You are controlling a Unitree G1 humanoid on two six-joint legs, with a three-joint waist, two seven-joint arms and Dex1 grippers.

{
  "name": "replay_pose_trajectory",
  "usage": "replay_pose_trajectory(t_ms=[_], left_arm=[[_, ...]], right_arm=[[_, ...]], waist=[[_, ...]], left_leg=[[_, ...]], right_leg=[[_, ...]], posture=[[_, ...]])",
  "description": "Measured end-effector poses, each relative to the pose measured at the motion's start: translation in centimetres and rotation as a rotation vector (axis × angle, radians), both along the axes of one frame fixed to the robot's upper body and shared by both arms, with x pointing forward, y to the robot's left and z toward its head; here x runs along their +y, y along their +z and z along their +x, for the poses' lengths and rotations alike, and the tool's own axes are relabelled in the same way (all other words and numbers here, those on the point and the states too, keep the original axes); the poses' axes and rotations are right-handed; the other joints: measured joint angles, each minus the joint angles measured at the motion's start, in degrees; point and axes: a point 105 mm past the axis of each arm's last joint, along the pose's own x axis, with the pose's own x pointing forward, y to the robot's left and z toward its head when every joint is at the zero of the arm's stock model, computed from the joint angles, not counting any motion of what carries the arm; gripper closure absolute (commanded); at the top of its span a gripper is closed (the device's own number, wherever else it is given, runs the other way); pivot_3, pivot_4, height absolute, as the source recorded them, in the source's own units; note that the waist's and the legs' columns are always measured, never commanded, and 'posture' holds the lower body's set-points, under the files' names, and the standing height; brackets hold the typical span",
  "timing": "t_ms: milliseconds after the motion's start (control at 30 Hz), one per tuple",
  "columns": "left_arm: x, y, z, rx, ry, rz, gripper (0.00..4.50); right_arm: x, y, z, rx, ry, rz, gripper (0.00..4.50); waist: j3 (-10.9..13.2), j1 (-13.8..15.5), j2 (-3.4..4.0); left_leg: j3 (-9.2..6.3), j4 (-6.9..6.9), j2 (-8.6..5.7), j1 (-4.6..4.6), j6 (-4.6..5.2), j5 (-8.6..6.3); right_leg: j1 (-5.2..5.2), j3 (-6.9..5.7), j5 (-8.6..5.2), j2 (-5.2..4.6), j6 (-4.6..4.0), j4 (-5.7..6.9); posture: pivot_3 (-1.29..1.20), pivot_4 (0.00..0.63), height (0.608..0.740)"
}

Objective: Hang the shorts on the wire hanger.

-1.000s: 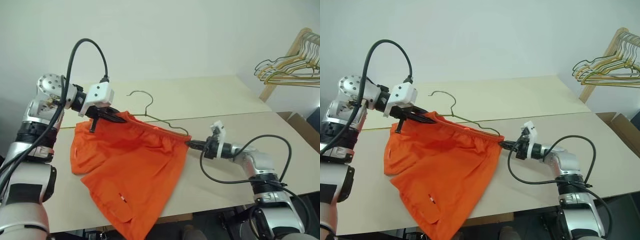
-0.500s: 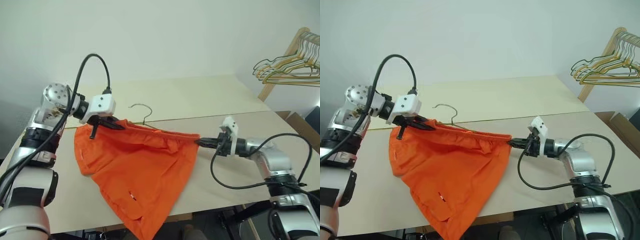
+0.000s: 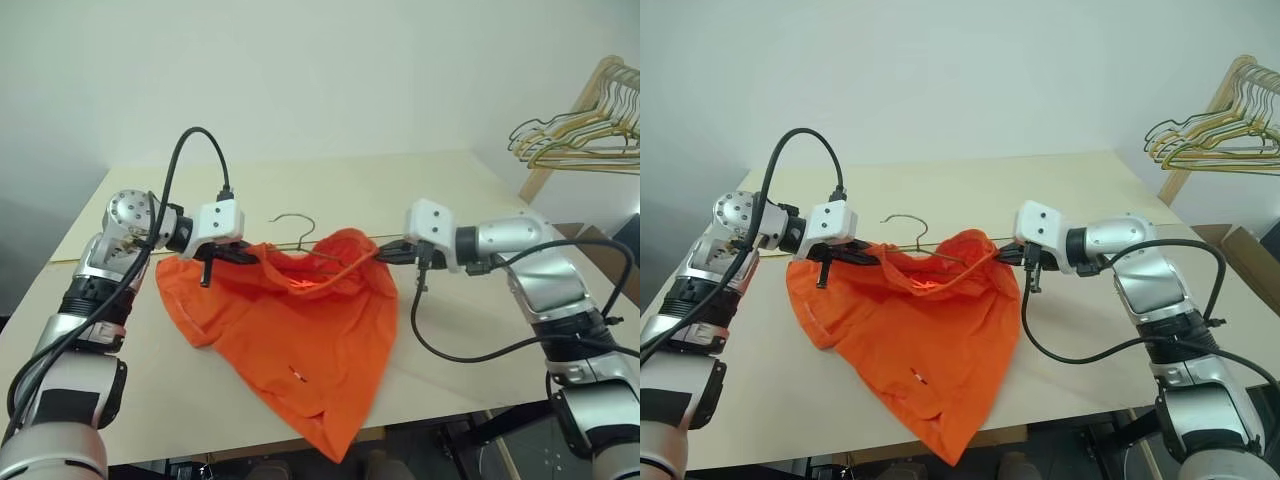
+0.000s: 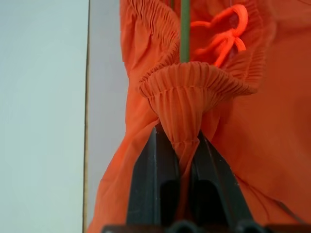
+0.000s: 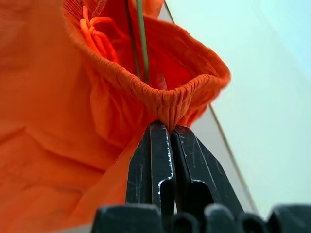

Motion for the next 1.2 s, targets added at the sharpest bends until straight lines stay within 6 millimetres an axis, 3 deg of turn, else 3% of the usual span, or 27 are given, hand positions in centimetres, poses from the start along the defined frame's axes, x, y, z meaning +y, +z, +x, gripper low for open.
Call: replay_pose_trajectory(t_ms=[200,367,467,533,600,800,967,1200], left_arm=[[-0.3,0.8,0.7,-0.045,0.018,-0.019,4.5],[-1.0,4.7,2.3,-0.165,0.047,-0.075,4.5],[-0.9,5.2,2.5,-0.176,0.063,-0.118,4.5],[-1.1,4.4,2.4,-0.151,0.06,-0.136,4.5],[-1.2,3.6,2.3,-0.128,0.058,-0.142,4.5],[-0.8,2.3,1.3,-0.088,0.038,-0.121,4.5],[-0.6,1.9,1.0,-0.082,0.039,-0.113,4.5],[-1.5,2.2,0.8,-0.076,0.021,-0.154,4.5]], right_arm=[[0.8,3.4,1.2,-0.113,0.033,-0.017,4.46],[0.3,8.9,1.2,-0.253,0.08,-0.068,4.46],[0.1,7.3,1.0,-0.275,0.108,-0.131,4.46],[0.5,4.7,1.4,-0.222,0.098,-0.148,4.46],[0.9,3.4,1.8,-0.203,0.083,-0.162,4.46],[1.1,3.1,2.8,-0.244,0.017,-0.149,4.46],[1.4,2.6,2.2,-0.234,0.044,-0.134,3.02],[1.0,2.3,2.5,-0.225,0.028,-0.137,3.02]], waist=[[0.0,0.0,0.0],[0.0,0.0,0.0],[0.0,-0.3,-0.02],[0.0,-0.6,-0.02],[0.0,-0.8,-0.02],[0.0,-1.5,-0.02],[0.0,-1.5,-0.02],[0.0,-1.6,-0.02]], left_leg=[[-0.01,0.03,-0.01,-0.01,-0.02,0.01],[-0.04,0.03,-0.03,-0.06,0.0,-0.02],[0.01,0.07,-0.06,-0.04,0.05,-0.05],[0.09,0.14,-0.04,-0.04,0.04,-0.04],[0.1,0.13,-0.01,-0.06,-0.03,0.0],[0.08,0.13,-0.02,-0.48,-0.09,0.03],[0.04,0.18,-0.05,-0.54,-0.08,0.03],[0.05,0.17,-0.03,-0.53,-0.1,0.03]], right_leg=[[-0.03,-0.03,0.0,0.01,0.0,0.02],[-0.08,-0.13,0.0,-0.03,0.0,-0.02],[-0.02,-0.14,0.01,-0.08,0.01,-0.01],[-0.03,-0.1,0.01,-0.08,0.01,0.02],[-0.13,-0.09,0.01,-0.05,0.0,0.09],[-0.61,-0.09,0.01,-0.07,-0.01,0.17],[-0.61,-0.12,0.01,-0.08,0.0,0.14],[-0.62,-0.11,0.01,-0.06,0.0,0.15]], posture=[[0.02,0.0,0.74],[0.01,0.0,0.74],[0.01,0.0,0.74],[0.01,0.0,0.74],[0.01,0.0,0.74],[0.02,0.0,0.74],[0.02,0.0,0.74],[0.02,0.0,0.74]])
